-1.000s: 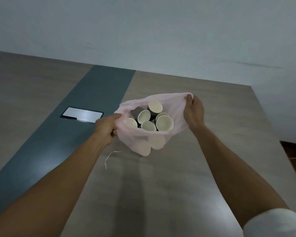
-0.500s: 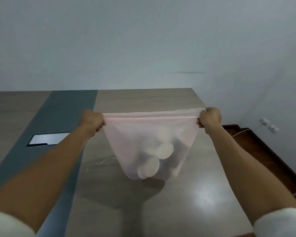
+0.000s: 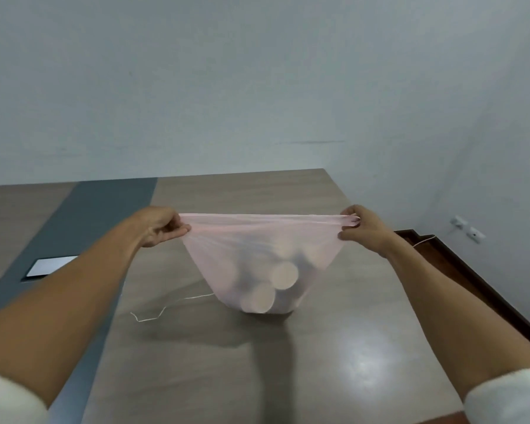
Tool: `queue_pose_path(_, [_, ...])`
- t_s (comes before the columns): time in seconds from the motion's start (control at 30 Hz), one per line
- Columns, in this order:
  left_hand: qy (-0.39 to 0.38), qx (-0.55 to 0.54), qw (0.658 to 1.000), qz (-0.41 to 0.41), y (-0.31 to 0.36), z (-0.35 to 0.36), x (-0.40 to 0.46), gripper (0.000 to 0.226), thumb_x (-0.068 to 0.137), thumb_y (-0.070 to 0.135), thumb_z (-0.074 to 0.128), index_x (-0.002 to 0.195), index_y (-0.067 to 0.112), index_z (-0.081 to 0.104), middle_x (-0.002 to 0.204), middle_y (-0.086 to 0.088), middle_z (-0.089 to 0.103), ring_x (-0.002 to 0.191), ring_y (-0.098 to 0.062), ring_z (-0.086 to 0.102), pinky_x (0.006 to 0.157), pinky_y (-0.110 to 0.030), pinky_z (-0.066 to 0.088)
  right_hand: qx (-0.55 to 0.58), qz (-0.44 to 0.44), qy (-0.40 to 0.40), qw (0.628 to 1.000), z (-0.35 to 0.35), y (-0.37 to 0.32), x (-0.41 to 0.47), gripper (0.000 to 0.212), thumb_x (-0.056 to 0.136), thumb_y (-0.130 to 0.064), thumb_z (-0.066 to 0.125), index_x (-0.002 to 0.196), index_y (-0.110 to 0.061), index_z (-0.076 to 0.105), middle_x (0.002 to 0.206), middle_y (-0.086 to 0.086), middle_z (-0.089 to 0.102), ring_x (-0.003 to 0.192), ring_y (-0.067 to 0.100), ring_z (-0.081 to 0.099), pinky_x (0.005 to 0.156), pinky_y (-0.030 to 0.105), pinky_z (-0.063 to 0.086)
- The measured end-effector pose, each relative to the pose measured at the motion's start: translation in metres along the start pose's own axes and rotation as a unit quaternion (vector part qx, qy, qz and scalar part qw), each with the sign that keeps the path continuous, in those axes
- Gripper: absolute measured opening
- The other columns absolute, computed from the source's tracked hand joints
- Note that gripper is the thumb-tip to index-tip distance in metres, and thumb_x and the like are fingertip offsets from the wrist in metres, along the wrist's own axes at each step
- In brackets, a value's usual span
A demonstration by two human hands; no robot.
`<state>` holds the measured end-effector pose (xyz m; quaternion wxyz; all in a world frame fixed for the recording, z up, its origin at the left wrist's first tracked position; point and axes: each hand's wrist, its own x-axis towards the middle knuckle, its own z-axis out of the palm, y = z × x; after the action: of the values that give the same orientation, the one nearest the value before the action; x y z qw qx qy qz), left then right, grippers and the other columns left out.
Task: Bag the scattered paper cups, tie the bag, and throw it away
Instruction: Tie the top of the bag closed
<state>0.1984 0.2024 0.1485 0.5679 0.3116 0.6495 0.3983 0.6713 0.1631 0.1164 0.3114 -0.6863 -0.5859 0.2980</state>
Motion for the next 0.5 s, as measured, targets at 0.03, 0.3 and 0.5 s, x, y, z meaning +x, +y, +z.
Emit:
queue_pose_path(0.03, [-0.005, 0.006, 1.0, 0.004, -0.003, 0.004, 0.001, 0.016, 0.09, -0.016, 0.053, 0.082, -0.004, 0.058, 0.08, -0.013, 0.057, 0.076, -0.021, 0.065, 0.072, -0.03, 0.064, -0.023, -0.018, -0.011, 1.0, 0.0, 0.002, -0.001, 0.037, 0.076, -0.008, 0.083, 0.106, -0.019, 0.063, 0.093, 0.003, 0.068, 0.081, 0.016, 0.066, 0.067, 0.027, 0.052])
queue_pose_path(0.3, [0.106, 0.148, 0.979, 0.094, -0.013, 0.014, 0.003, 0.011, 0.093, -0.003, 0.067, 0.087, 0.0, 0.059, 0.081, -0.024, 0.072, 0.06, -0.022, 0.072, 0.054, -0.029, 0.062, 0.015, -0.076, 0.022, 0.997, -0.004, 0.003, 0.035, 0.016, 0.1, -0.017, 0.061, 0.091, -0.004, 0.065, 0.077, 0.017, 0.072, 0.075, 0.032, 0.073, 0.081, 0.041, 0.06])
queue_pose_path(0.5, [0.178, 0.321, 0.92, 0.134, -0.014, 0.023, -0.002, 0.017, 0.093, -0.004, 0.052, 0.08, -0.003, 0.062, 0.066, -0.021, 0.073, 0.068, -0.035, 0.076, 0.068, -0.038, 0.063, 0.021, -0.062, 0.02, 0.998, 0.0, -0.002, 0.05, 0.025, 0.105, -0.017, 0.05, 0.095, 0.001, 0.063, 0.083, 0.019, 0.074, 0.083, 0.034, 0.075, 0.089, 0.05, 0.06])
